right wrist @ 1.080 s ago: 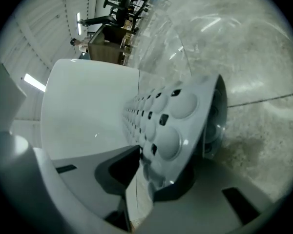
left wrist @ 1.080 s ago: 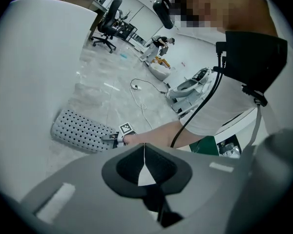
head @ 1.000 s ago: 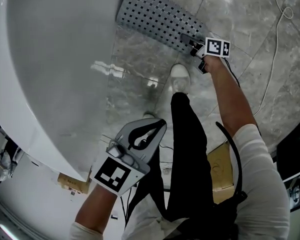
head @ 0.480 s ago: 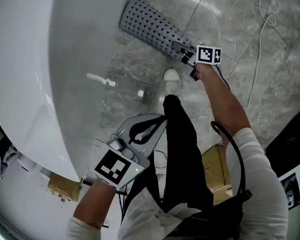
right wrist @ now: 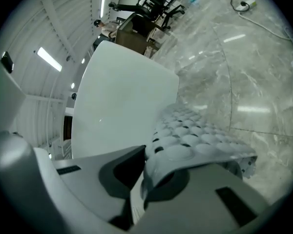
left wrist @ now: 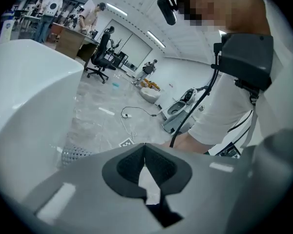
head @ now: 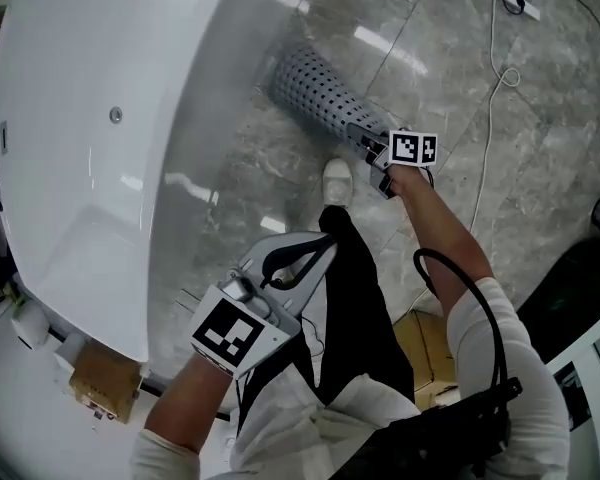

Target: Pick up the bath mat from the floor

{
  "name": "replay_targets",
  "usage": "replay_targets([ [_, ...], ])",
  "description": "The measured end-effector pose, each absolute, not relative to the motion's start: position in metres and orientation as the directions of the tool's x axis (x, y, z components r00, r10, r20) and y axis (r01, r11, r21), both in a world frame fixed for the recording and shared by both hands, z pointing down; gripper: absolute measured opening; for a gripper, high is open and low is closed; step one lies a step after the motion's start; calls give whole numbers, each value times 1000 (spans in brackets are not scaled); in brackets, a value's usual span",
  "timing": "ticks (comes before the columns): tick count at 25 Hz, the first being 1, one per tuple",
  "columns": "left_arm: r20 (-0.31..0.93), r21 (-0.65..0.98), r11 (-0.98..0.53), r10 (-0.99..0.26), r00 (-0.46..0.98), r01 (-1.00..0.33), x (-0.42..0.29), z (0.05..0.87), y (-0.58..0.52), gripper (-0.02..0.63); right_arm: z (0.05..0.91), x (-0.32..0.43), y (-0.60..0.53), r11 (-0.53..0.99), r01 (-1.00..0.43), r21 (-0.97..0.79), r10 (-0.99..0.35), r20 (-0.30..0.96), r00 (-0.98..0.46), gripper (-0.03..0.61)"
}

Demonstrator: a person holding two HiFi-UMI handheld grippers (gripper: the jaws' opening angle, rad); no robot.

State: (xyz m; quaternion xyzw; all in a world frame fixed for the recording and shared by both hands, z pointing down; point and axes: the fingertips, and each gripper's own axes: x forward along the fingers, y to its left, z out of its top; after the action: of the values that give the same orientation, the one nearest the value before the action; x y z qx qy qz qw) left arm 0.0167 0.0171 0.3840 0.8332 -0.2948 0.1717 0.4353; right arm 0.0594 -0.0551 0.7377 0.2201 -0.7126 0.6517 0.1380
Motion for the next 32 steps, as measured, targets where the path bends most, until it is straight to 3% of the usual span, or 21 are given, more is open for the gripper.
replay_targets([
  [18,452,471,-583,-485,748,-662,-54,214,109,6,454,64,6,236,-506,-830,-251,451,-857,11],
  [32,386,366,-622,-575,721,-692,-121,93,212,6,184,44,108,416,-425,-804,-338,297,-893,12],
])
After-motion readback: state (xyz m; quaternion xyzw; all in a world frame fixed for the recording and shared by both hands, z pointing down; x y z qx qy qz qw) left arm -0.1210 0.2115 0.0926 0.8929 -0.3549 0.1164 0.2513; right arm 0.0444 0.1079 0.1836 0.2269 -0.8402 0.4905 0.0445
